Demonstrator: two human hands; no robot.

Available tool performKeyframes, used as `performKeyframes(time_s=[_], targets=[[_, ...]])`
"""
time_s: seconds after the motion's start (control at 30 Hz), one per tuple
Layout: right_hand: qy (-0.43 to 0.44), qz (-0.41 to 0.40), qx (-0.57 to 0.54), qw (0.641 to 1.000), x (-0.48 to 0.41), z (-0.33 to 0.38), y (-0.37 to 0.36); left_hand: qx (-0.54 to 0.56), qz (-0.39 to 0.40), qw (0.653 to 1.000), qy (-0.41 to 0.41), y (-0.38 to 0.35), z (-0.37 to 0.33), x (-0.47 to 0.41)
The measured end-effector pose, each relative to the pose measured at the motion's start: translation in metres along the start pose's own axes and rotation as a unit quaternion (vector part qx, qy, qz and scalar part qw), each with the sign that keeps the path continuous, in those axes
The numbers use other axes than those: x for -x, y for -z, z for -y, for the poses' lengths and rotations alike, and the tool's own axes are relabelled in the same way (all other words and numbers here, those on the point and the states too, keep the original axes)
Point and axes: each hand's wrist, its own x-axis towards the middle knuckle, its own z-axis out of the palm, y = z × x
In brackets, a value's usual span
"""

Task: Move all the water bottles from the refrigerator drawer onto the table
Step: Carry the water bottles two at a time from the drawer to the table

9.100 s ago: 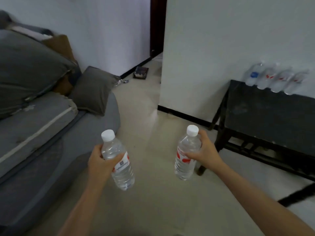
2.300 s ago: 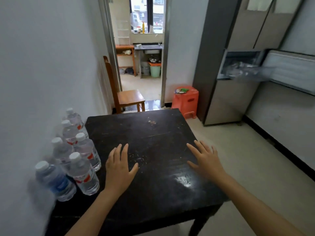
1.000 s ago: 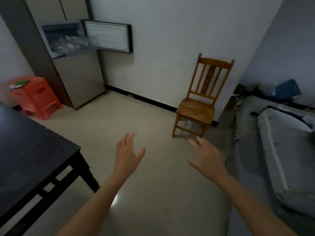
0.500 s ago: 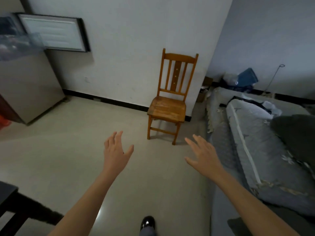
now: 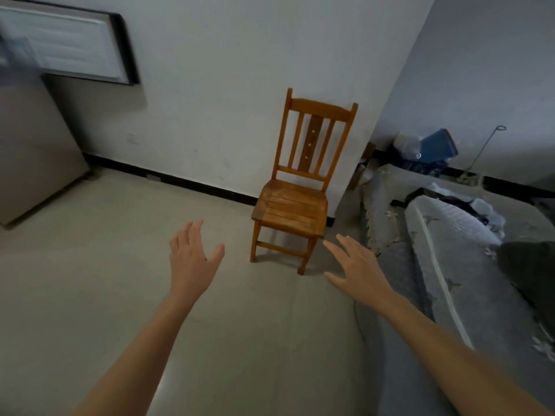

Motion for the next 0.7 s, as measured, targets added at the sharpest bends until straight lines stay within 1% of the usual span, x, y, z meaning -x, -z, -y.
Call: performKeyframes(time_s=[0.13, 0.3, 0.33, 0.37, 0.53, 0.63, 0.7], targets=[[0.051, -0.01, -0.02, 0.998, -0.059, 0.004, 0.001, -0.021, -0.012, 1.0, 0.009, -0.002, 0.014, -0.032], [0.109, -0.021, -0.05, 0.993, -0.135, 0.008, -0.004, -0.042, -0.039, 0.997, 0.047, -0.012, 0.031, -0.075], [0.123, -0.016, -0.059, 0.991, -0.164, 0.006, -0.006, -0.049, -0.048, 0.996, 0.055, -0.018, 0.034, -0.096], [0.13, -0.012, -0.059, 0.99, -0.169, 0.005, -0.009, -0.049, -0.051, 0.996, 0.056, -0.019, 0.035, -0.1], [0.182, -0.014, -0.064, 0.981, -0.266, -0.008, -0.005, -0.079, -0.099, 0.988, 0.085, -0.035, 0.035, -0.172], [0.212, -0.002, -0.064, 0.975, -0.334, -0.006, 0.004, -0.107, -0.128, 0.982, 0.093, -0.036, 0.033, -0.212], [0.242, -0.018, -0.056, 0.969, -0.371, 0.004, 0.009, -0.125, -0.151, 0.975, 0.1, -0.033, 0.033, -0.229]])
